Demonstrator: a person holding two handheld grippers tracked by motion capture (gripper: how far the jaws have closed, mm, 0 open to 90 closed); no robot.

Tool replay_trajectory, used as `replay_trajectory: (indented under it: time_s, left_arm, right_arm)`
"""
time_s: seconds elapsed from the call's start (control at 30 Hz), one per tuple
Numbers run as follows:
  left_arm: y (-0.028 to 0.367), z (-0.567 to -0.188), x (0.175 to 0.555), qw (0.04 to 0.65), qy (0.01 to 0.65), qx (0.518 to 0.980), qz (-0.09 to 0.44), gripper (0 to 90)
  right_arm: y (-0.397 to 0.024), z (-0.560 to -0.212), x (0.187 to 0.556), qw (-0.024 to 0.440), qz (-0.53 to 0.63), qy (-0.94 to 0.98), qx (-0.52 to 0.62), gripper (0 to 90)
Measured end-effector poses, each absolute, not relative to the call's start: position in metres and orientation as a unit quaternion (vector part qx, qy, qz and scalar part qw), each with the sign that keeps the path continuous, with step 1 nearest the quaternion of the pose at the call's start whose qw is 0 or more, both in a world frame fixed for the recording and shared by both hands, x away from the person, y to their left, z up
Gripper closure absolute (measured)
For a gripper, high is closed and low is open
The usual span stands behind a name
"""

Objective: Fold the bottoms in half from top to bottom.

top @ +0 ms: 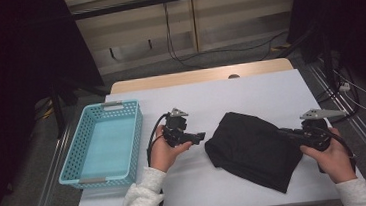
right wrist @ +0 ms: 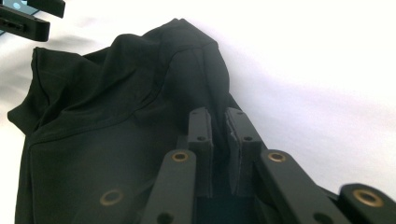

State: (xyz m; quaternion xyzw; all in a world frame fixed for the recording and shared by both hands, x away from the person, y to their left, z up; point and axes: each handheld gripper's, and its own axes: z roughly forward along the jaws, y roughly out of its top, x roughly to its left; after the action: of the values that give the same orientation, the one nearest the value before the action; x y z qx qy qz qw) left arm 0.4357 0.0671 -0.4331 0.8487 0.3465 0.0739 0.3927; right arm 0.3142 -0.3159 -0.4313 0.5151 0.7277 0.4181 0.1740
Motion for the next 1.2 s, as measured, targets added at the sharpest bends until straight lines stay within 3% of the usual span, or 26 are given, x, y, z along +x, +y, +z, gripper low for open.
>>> replay_trajectory:
  time_s: [0.43,0.5,0.63,0.97,1.0,1.2]
  left_arm:
    - [0.057,-0.437,0.432,0.392,0.343,0.851,0.067,16.2]
    - [0.055,-0.438,0.431,0.394,0.346,0.849,0.067,16.1]
    - [0.052,-0.439,0.430,0.394,0.345,0.849,0.063,15.8]
    - [0.041,-0.451,0.419,0.378,0.335,0.862,0.040,17.0]
    - [0.040,-0.453,0.414,0.375,0.333,0.864,0.037,17.1]
    - [0.039,-0.456,0.408,0.368,0.328,0.870,0.015,23.2]
  right_arm:
    - [-0.331,-0.434,0.302,0.176,0.397,0.735,0.520,81.1]
    - [-0.334,-0.435,0.300,0.178,0.403,0.733,0.518,68.7]
    - [-0.329,-0.435,0.303,0.195,0.403,0.726,0.521,53.7]
    - [-0.319,-0.441,0.310,0.205,0.396,0.731,0.516,42.8]
    - [-0.319,-0.442,0.311,0.209,0.393,0.728,0.522,38.4]
    - [-0.319,-0.442,0.311,0.214,0.396,0.723,0.524,36.0]
